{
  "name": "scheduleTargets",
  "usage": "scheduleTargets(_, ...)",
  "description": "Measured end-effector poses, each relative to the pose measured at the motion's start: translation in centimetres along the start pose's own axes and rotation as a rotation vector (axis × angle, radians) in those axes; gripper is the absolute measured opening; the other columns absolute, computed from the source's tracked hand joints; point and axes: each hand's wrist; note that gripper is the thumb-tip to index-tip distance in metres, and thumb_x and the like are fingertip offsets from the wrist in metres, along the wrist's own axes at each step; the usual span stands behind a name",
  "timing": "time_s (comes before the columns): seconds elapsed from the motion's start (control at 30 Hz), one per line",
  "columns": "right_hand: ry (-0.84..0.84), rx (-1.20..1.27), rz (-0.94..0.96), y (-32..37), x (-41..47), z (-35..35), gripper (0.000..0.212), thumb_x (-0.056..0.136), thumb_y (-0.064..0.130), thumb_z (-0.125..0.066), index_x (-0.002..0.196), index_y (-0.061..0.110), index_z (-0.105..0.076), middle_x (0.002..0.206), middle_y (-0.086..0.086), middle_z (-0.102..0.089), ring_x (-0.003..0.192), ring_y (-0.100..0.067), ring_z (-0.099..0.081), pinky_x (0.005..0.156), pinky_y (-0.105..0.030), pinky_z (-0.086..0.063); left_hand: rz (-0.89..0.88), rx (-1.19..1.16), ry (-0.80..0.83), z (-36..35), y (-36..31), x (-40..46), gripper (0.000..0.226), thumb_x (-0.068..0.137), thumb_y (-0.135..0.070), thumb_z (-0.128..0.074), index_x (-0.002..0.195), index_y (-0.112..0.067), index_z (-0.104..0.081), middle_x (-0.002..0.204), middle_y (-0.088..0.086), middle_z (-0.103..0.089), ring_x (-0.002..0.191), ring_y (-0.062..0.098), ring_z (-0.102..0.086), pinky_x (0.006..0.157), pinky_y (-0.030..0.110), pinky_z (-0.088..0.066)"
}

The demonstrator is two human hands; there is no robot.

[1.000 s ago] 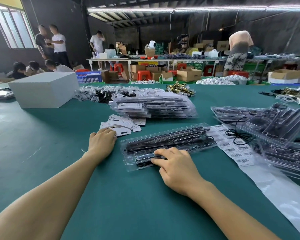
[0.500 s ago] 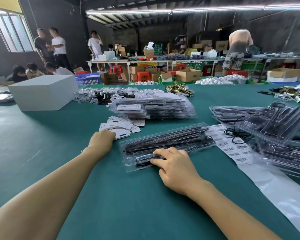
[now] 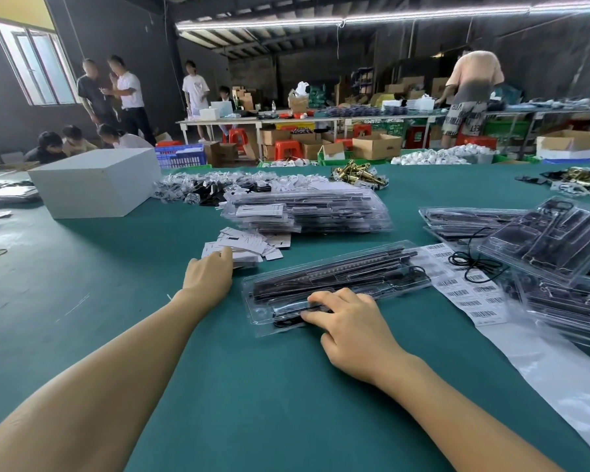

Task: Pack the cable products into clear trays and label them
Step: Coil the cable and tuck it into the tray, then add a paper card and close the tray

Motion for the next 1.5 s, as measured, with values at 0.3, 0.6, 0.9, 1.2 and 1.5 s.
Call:
scheduleTargets(0.3, -0.001, -0.007, -0.001, 0.0, 0.0, -0.1, 0.049, 0.089, 0.021, -0.044, 0.134, 0.035, -0.051, 0.146, 0.014, -0.036, 0.126, -0.017, -0.036, 0.101, -0.035, -0.024, -0.194, 0.078, 0.007, -0.1, 1.7, -0.5, 0.025, 0.098, -0.029, -0.035, 0.104, -0.017, -0.056, 0.109, 0.0, -0.061, 0.096, 0.022, -0.058, 0.088, 0.036, -0.032)
scheduleTargets(0.6, 0.007, -0.011, -0.003, 0.0, 0.0, -0.1, 0.049, 0.089, 0.022, -0.042, 0.136, 0.036, -0.049, 0.148, 0.015, -0.032, 0.128, -0.016, -0.033, 0.101, -0.036, -0.024, 0.025, -0.369, 0.056, 0.5, 1.8, -0.3, 0.022, 0.088, -0.028, -0.062, 0.102, -0.011, -0.061, 0.101, 0.005, -0.045, 0.098, 0.029, -0.05, 0.078, 0.034, -0.04)
scheduleTargets(0.9, -0.009, 0.004, 0.006, 0.0, -0.1, -0.1, 0.048, 0.089, 0.021, -0.045, 0.135, 0.035, -0.051, 0.148, 0.013, -0.034, 0.128, -0.017, -0.033, 0.102, -0.035, -0.023, 0.115, -0.521, -0.108, 1.5, 0.8, -1.3, 0.01, 0.091, -0.019, -0.06, 0.085, -0.015, -0.067, 0.085, 0.003, -0.064, 0.082, 0.029, -0.057, 0.066, 0.036, -0.043)
scheduleTargets(1.2, -0.023, -0.003, 0.017, 0.1, -0.1, -0.2, 0.047, 0.087, 0.019, -0.045, 0.132, 0.032, -0.053, 0.147, 0.012, -0.035, 0.126, -0.019, -0.034, 0.098, -0.036, -0.023, -0.016, -0.995, -0.3, 6.0, -4.8, -6.3, 0.008, 0.098, -0.031, -0.052, 0.092, -0.03, -0.058, 0.063, -0.008, -0.063, 0.043, 0.014, -0.057, 0.053, 0.032, -0.047)
scheduleTargets(1.5, 0.004, -0.068, 0.004, -0.1, 0.2, -0.1, 0.031, 0.086, 0.02, -0.045, 0.113, 0.02, -0.061, 0.129, 0.001, -0.049, 0.119, -0.025, -0.036, 0.093, -0.039, -0.028, -0.494, -0.73, -0.447, 5.2, -8.0, -13.5, 0.02, 0.102, -0.032, -0.031, 0.109, -0.024, -0.048, 0.076, -0.012, -0.061, 0.06, 0.016, -0.047, 0.061, 0.03, -0.04)
Point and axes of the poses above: each hand's wrist, its own x-axis towards the middle knuckle, its own z-axis out of the back of the hand, y = z × x
